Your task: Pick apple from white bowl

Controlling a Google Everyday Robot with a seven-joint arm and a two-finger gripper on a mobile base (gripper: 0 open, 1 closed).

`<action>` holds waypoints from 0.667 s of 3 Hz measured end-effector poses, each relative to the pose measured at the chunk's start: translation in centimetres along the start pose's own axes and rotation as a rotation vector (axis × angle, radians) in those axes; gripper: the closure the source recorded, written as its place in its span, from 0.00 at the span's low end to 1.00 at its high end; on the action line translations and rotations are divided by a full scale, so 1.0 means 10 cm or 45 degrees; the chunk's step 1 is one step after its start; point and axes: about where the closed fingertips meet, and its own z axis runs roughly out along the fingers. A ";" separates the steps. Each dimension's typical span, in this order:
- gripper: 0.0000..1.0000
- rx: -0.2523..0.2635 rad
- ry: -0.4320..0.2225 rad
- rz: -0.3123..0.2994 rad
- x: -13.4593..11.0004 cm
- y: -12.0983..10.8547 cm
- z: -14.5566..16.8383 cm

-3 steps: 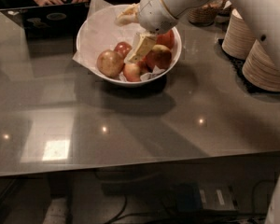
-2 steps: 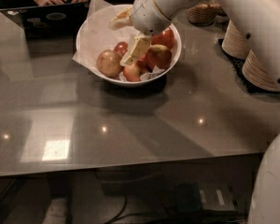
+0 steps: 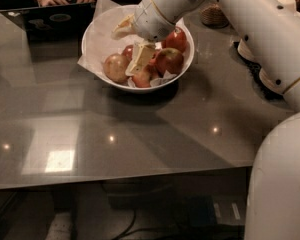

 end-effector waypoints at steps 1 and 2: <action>0.31 -0.042 0.001 -0.005 0.02 0.01 0.10; 0.31 -0.087 -0.004 -0.008 0.03 0.03 0.22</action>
Offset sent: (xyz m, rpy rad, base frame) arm -0.0009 0.0140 -0.0257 -0.0518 0.0649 0.0656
